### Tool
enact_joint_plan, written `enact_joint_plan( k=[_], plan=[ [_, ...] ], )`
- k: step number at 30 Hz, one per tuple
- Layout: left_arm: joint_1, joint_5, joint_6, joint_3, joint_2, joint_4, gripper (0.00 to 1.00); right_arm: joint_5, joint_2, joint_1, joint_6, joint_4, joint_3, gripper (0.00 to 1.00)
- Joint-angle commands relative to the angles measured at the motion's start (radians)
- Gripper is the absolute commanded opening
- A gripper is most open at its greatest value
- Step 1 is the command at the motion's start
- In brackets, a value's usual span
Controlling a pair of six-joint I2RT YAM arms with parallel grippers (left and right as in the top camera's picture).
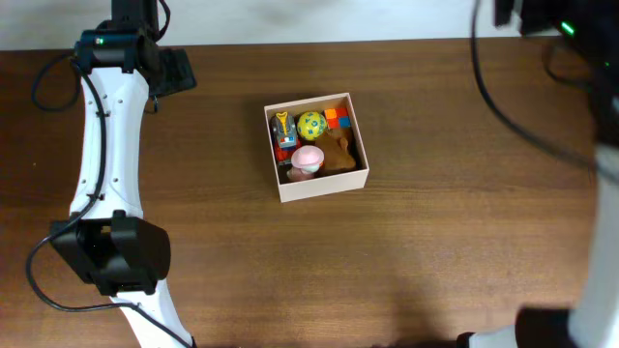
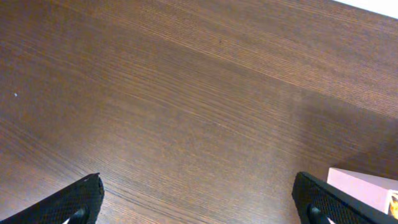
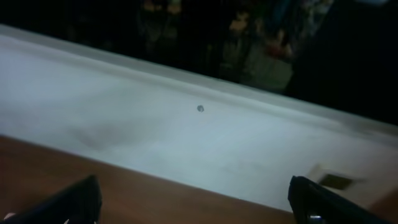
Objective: Pack container
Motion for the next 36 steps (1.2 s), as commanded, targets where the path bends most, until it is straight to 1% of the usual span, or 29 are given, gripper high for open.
enact_joint_plan(
  k=[1,4,6,10,13,19,22,26,27,33,36],
  plan=[
    [0.001,-0.014,-0.013,0.009,-0.019,-0.001,0.99,0.021,-0.070,0.000,-0.077,-0.069,-0.011,0.99],
    [0.001,-0.014,-0.013,0.009,-0.019,-0.001,0.99,0.021,-0.172,0.000,-0.077,-0.143,-0.032,0.99],
    [0.001,-0.014,-0.013,0.009,-0.019,-0.001,0.99,0.027,-0.245,0.000,-0.082,-0.164,-0.077,0.99],
    [0.001,-0.014,-0.013,0.009,-0.019,-0.001,0.99,0.028,-0.414,0.000,-0.157,-0.126,-0.272,0.99],
    [0.001,-0.014,-0.013,0.009,-0.019,-0.001,0.99,0.030,-0.578,0.000,-0.216,-0.019,-0.505,0.99],
    [0.001,-0.014,-0.013,0.009,-0.019,-0.001,0.99,0.027,-0.871,0.000,-0.214,0.200,-0.976,0.99],
    [0.001,-0.014,-0.013,0.009,-0.019,-0.001,0.99,0.027,-1.010,0.000,-0.164,0.308,-1.207,0.99],
    [0.001,-0.014,-0.013,0.009,-0.019,-0.001,0.99,0.028,-1.160,0.000,-0.092,0.453,-1.472,0.99],
    [0.001,-0.014,-0.013,0.009,-0.019,-0.001,0.99,0.027,-1.206,0.000,-0.070,0.509,-1.558,0.99],
    [0.001,-0.014,-0.013,0.009,-0.019,-0.001,0.99,0.028,-1.347,-0.001,-0.020,0.692,-1.825,0.99],
    [0.001,-0.014,-0.013,0.009,-0.019,-0.001,0.99,0.039,-1.394,-0.002,0.018,0.747,-1.911,0.99]
  ],
)
